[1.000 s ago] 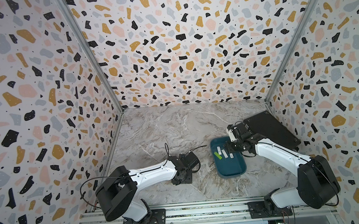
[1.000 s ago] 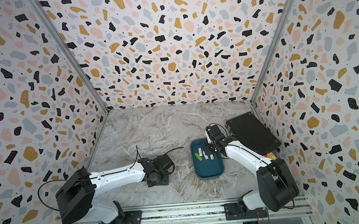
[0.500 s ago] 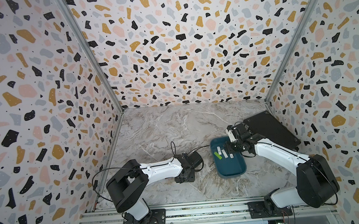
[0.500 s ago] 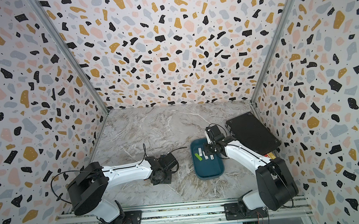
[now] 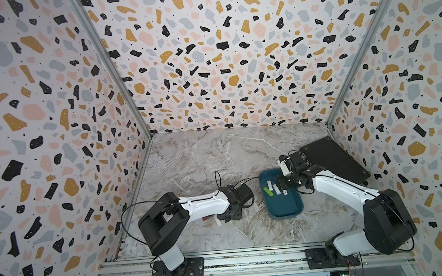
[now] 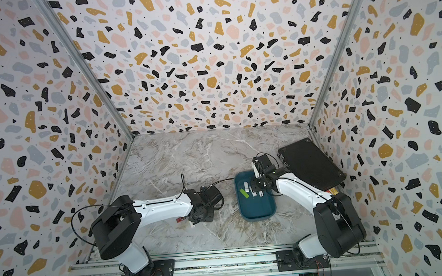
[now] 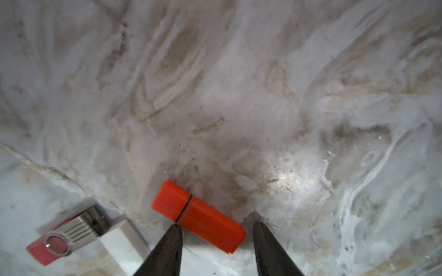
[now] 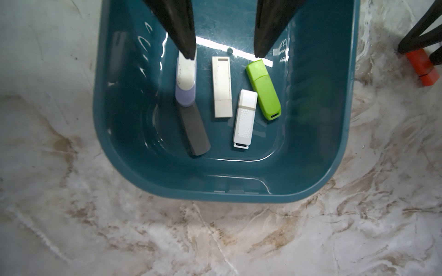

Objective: Put the usb flash drive into the storage box
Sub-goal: Pick up the USB flash from the center of the board.

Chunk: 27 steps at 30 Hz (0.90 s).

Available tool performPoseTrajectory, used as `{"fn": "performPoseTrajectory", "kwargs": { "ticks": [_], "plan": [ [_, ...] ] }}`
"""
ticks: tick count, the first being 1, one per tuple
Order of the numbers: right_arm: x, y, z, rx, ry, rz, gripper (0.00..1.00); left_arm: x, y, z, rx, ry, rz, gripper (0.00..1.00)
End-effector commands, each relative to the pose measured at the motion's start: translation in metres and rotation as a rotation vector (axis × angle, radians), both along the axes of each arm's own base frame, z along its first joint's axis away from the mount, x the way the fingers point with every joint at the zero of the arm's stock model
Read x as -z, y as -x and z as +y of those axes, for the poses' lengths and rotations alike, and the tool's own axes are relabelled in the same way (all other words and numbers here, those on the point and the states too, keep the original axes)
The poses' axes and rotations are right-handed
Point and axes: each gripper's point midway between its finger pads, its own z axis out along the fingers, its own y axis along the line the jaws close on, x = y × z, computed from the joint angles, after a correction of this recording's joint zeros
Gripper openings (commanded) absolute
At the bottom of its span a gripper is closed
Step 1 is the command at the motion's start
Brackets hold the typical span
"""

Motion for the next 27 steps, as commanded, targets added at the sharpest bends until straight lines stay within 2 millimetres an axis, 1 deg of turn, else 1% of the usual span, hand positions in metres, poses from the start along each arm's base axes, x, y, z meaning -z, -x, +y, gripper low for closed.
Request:
{"fn": "performPoseTrajectory", "kwargs": {
  "ticks": [1, 4, 7, 15, 19, 24, 27],
  "plan": [
    [0.0, 0.001, 0.001, -0.005, -0.004, 0.002, 0.45, 0.003, -0.001, 0.014, -0.008, -0.071, -0.002, 0.56],
    [0.002, 0.001, 0.001, -0.007, -0.004, 0.009, 0.45, 0.002, -0.001, 0.012, -0.015, -0.051, -0.001, 0.6],
    [0.003, 0.001, 0.002, -0.007, -0.005, 0.01, 0.45, 0.003, -0.005, 0.008, -0.025, -0.008, 0.003, 0.59],
    [0.005, 0.003, 0.002, -0.009, -0.007, 0.018, 0.45, 0.009, -0.012, 0.006, -0.031, 0.017, 0.014, 0.47],
    [0.005, 0.003, 0.003, -0.01, -0.01, 0.02, 0.45, 0.011, -0.009, 0.006, -0.024, 0.019, 0.027, 0.41],
    [0.004, 0.003, 0.002, -0.01, -0.009, 0.017, 0.45, 0.01, -0.003, 0.009, -0.028, 0.037, 0.036, 0.25],
    [0.003, 0.003, 0.002, -0.01, -0.01, 0.015, 0.45, 0.006, 0.0, 0.011, -0.028, 0.048, 0.033, 0.23]
  ]
}}
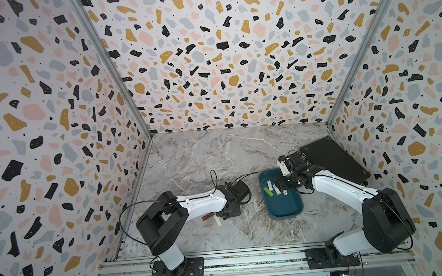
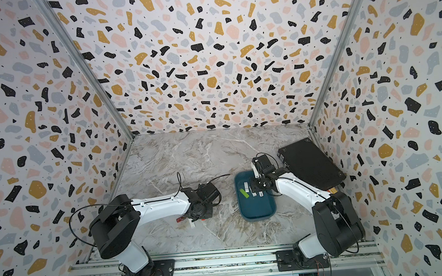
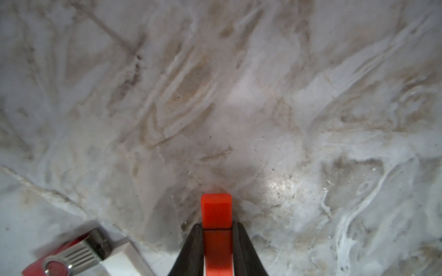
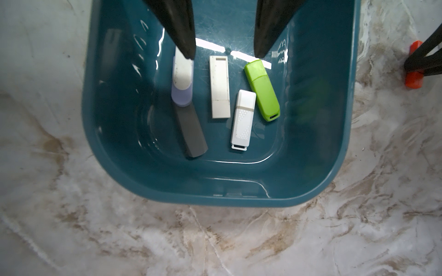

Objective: Put the usb flash drive into the storage box
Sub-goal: Pick up the USB flash from the center of the board, then place the USB flash in the storage box.

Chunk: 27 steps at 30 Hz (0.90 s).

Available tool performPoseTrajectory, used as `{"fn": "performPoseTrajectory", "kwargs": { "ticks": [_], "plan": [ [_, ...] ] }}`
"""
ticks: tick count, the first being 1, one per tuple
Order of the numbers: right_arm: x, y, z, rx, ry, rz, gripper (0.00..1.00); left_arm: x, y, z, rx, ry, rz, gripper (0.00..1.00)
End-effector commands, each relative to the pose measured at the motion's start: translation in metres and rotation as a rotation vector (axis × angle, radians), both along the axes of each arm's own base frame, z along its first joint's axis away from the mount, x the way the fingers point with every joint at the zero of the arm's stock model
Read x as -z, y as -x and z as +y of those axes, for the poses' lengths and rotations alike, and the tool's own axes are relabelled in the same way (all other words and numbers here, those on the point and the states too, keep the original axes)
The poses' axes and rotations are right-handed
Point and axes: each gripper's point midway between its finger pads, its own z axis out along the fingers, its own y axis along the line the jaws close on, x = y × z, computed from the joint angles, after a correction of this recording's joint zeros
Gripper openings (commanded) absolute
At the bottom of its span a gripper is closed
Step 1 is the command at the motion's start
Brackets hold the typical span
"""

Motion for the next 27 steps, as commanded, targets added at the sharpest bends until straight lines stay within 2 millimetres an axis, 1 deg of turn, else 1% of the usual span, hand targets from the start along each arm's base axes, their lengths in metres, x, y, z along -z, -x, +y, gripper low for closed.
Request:
{"fn": "performPoseTrajectory", "kwargs": {
  "ticks": [1, 4, 5, 8, 10, 12, 15, 18, 20, 22, 24, 27],
  "plan": [
    [-0.001, 0.002, 0.001, -0.004, -0.006, 0.001, 0.45, 0.002, 0.011, 0.009, -0.001, -0.008, 0.037, 0.22],
    [-0.005, 0.002, 0.0, 0.0, -0.006, -0.008, 0.44, -0.013, 0.009, 0.008, 0.007, 0.006, 0.016, 0.21],
    [-0.008, 0.002, -0.001, 0.001, -0.007, -0.015, 0.44, -0.021, 0.008, 0.005, 0.01, 0.021, 0.002, 0.21],
    [-0.022, 0.0, -0.003, 0.01, -0.013, -0.052, 0.44, -0.053, 0.005, -0.009, 0.03, 0.092, -0.049, 0.21],
    [-0.028, -0.002, -0.012, 0.049, 0.01, -0.068, 0.44, -0.076, 0.005, -0.025, 0.042, 0.163, -0.089, 0.2],
    [-0.031, -0.008, -0.029, 0.131, -0.019, -0.046, 0.43, -0.102, 0.006, -0.051, 0.074, 0.253, -0.126, 0.2],
    [-0.03, -0.017, -0.059, 0.27, -0.076, -0.021, 0.42, -0.133, 0.008, -0.093, 0.132, 0.335, -0.163, 0.2],
    [-0.032, -0.023, -0.081, 0.363, -0.1, -0.032, 0.42, -0.152, 0.009, -0.134, 0.183, 0.378, -0.182, 0.2],
    [-0.034, -0.025, -0.092, 0.408, -0.11, -0.036, 0.42, -0.157, 0.009, -0.16, 0.21, 0.404, -0.195, 0.2],
    [-0.034, -0.027, -0.101, 0.442, -0.133, -0.03, 0.42, -0.153, 0.007, -0.182, 0.224, 0.409, -0.178, 0.2],
    [-0.034, -0.027, -0.11, 0.479, -0.146, -0.021, 0.41, -0.14, 0.005, -0.201, 0.234, 0.404, -0.142, 0.2],
    [-0.032, -0.025, -0.121, 0.51, -0.148, -0.017, 0.41, -0.116, 0.003, -0.221, 0.231, 0.396, -0.091, 0.2]
  ]
}}
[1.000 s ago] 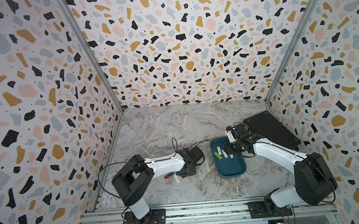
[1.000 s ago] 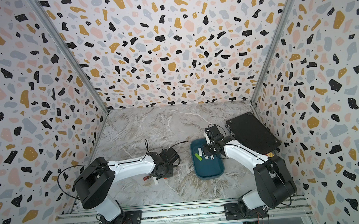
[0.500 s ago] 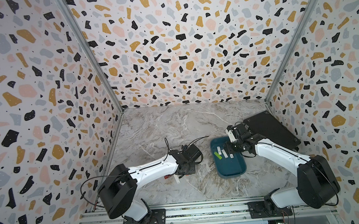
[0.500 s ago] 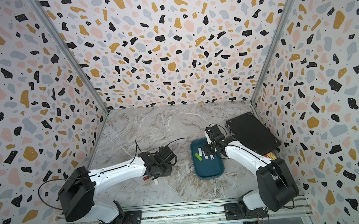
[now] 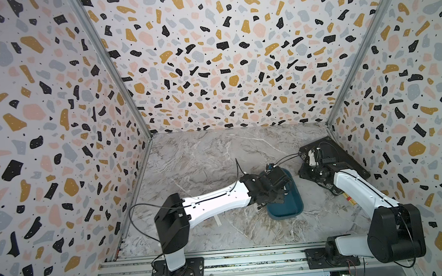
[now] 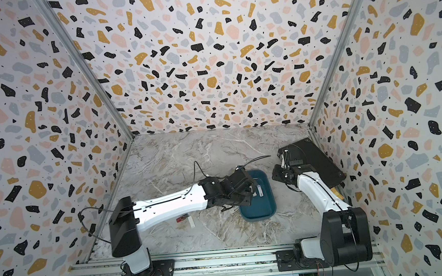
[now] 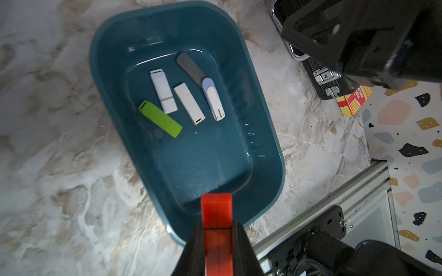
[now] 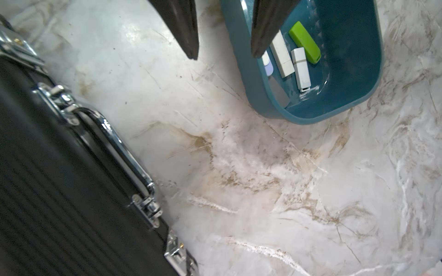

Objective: Put the usb flash drive into the storage box
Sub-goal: Place the USB flash in the storage box, then pick up the USB flash from the center of the board.

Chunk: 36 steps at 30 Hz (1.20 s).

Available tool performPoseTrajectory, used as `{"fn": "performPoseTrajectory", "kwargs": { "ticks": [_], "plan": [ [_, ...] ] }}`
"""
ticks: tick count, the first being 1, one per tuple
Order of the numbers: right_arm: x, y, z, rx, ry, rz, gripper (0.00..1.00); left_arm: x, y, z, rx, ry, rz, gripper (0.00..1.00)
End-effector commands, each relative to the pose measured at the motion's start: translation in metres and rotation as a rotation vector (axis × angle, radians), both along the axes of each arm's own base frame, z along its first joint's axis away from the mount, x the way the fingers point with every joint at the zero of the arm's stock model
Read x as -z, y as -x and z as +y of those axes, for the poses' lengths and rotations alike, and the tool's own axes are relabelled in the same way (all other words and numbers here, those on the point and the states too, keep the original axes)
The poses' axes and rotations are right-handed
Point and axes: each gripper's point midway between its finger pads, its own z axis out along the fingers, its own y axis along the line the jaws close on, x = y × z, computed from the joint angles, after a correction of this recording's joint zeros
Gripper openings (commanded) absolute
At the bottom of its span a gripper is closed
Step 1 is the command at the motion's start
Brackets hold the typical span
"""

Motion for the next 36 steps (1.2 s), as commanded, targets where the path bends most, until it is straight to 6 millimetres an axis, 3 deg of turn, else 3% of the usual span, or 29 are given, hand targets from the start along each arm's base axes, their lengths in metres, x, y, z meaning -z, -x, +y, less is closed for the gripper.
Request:
{"fn": "performPoseTrajectory", "kwargs": {
  "ticks": [1, 5, 9, 12, 15, 18, 21, 22, 25, 28, 30, 33, 36],
  "plan": [
    [0.0, 0.009, -0.008, 0.038, -0.025, 0.01, 0.41, 0.027, 0.0, -0.017, 0.003, -0.019, 0.07, 0.2],
    [0.0, 0.011, -0.011, 0.042, -0.013, 0.006, 0.41, 0.054, -0.001, -0.031, 0.003, -0.04, 0.112, 0.22],
    [0.0, 0.013, -0.013, 0.041, -0.003, 0.004, 0.41, 0.068, 0.0, -0.037, 0.007, -0.05, 0.133, 0.33],
    [0.001, 0.015, -0.012, 0.042, -0.006, 0.008, 0.41, 0.061, -0.001, -0.038, 0.025, -0.05, 0.117, 0.43],
    [-0.004, 0.016, -0.009, 0.037, -0.027, -0.012, 0.42, 0.035, -0.011, -0.018, 0.021, -0.077, 0.055, 0.49],
    [-0.018, 0.017, 0.002, 0.0, -0.078, -0.056, 0.41, 0.004, -0.026, 0.025, -0.021, -0.074, 0.001, 0.5],
    [-0.031, 0.019, 0.027, -0.095, -0.081, -0.081, 0.39, -0.022, -0.041, 0.097, -0.104, -0.073, -0.051, 0.51],
    [-0.034, 0.02, 0.039, -0.134, -0.073, -0.076, 0.39, -0.028, -0.045, 0.129, -0.152, -0.079, -0.063, 0.51],
    [-0.04, 0.027, 0.087, -0.273, -0.032, -0.072, 0.39, -0.036, -0.052, 0.224, -0.319, -0.064, -0.072, 0.54],
    [-0.038, 0.042, 0.149, -0.414, -0.017, -0.078, 0.39, -0.041, -0.045, 0.305, -0.463, -0.049, -0.058, 0.58],
    [-0.033, 0.058, 0.193, -0.513, 0.002, -0.075, 0.39, -0.044, -0.038, 0.347, -0.533, -0.088, -0.055, 0.6],
    [-0.015, 0.091, 0.255, -0.656, 0.1, -0.047, 0.39, -0.038, -0.028, 0.388, -0.615, -0.117, -0.003, 0.62],
    [0.005, 0.133, 0.312, -0.785, 0.152, -0.045, 0.4, -0.026, -0.027, 0.404, -0.653, -0.05, 0.061, 0.62]
  ]
}}
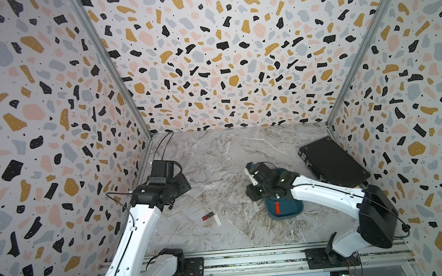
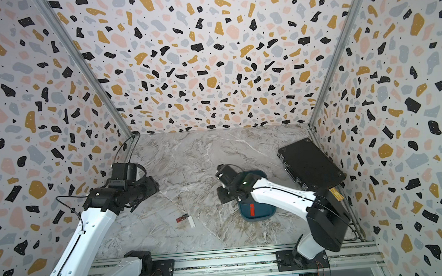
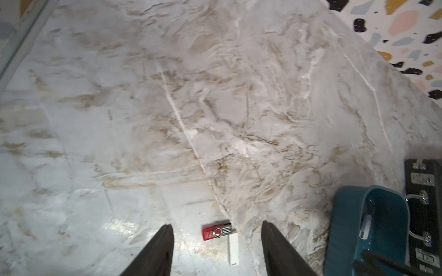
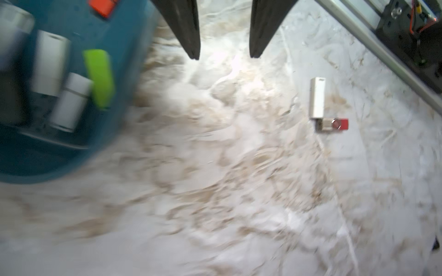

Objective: Put the usb flash drive into the storage box
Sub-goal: Pick up the USB flash from the center of the board.

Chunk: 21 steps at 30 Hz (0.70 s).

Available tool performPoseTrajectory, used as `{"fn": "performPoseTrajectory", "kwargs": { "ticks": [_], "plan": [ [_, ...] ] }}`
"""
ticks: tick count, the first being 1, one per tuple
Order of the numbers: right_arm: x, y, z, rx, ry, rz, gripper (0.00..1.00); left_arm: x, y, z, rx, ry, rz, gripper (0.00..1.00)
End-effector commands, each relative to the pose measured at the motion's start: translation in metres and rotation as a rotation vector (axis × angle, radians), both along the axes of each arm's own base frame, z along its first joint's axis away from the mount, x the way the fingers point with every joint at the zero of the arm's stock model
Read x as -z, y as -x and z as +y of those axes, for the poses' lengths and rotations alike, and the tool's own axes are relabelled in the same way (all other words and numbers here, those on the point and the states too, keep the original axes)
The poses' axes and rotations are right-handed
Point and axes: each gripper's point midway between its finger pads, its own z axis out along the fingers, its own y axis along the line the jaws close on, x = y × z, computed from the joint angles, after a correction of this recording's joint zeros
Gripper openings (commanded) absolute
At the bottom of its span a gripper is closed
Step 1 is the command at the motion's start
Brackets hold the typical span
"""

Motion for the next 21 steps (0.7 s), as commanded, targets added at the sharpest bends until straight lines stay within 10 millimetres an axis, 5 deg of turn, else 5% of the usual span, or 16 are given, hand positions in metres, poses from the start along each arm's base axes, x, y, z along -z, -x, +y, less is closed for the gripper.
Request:
{"fn": "performPoseTrajectory", "kwargs": {
  "ticks": [1, 5, 10, 21],
  "plan": [
    [0.013, 0.033, 0.036, -0.059, 0.09, -0.048, 0.41, 0.023, 0.016, 0.005, 0.064, 0.07, 0.097, 0.62],
    [0.036, 0.068, 0.07, -0.176, 0.197, -0.076, 0.44, 0.021, 0.013, 0.01, 0.051, 0.084, 0.066, 0.62],
    [0.049, 0.084, 0.094, -0.249, 0.229, -0.09, 0.47, 0.025, 0.011, 0.011, 0.04, 0.09, 0.054, 0.62],
    [0.059, 0.066, 0.125, -0.276, 0.291, -0.148, 0.48, 0.027, 0.011, 0.009, 0.041, 0.104, 0.045, 0.63]
  ]
}}
